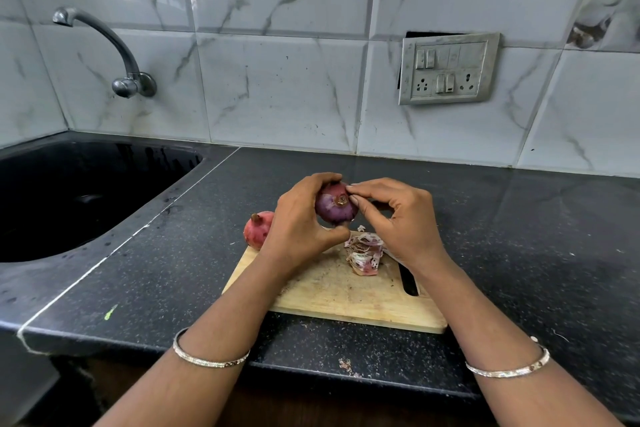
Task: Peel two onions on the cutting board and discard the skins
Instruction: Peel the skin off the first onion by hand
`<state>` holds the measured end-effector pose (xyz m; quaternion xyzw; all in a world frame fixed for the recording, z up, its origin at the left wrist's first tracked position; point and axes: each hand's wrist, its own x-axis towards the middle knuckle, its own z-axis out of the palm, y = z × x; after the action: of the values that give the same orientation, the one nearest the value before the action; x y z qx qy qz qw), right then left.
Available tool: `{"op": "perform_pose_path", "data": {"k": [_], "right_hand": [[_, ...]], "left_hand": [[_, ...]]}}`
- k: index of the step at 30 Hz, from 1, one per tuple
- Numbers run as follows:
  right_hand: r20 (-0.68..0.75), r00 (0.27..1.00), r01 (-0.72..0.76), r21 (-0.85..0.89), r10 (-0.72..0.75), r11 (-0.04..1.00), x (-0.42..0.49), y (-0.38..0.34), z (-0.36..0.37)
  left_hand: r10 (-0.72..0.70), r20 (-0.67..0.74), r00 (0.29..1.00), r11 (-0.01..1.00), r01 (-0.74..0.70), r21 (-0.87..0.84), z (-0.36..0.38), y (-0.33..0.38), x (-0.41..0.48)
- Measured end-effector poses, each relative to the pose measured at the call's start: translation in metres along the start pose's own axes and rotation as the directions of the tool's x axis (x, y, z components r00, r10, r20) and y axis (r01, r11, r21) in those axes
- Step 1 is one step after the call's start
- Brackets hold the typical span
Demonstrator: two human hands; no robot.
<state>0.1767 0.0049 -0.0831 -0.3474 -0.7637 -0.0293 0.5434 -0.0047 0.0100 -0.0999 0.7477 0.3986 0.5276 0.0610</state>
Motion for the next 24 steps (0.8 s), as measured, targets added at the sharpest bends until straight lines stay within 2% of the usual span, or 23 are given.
{"op": "perform_pose_path", "data": {"k": [12,19,24], "right_hand": [[0.036,0.999,0.039,-0.059,-0.037,0.998,-0.0007,0.0024,-0.0025],[0.022,0.997,-0.064,-0.147,0.068,0.987,0.0007,-0.0006,-0.001],[0.001,0.978,-0.207,-0.069,0.208,0.976,0.0,-0.0007,-0.0016]], "left_hand": [[0.001,0.038,0.999,1.0,-0.001,0.0,-0.0038,0.0004,-0.0004],[-0.019,0.052,0.998,0.999,0.021,-0.047,-0.0013,0.0052,-0.0008],[-0.026,0.036,0.999,0.999,0.027,-0.022,0.0009,0.0048,-0.0003]]}}
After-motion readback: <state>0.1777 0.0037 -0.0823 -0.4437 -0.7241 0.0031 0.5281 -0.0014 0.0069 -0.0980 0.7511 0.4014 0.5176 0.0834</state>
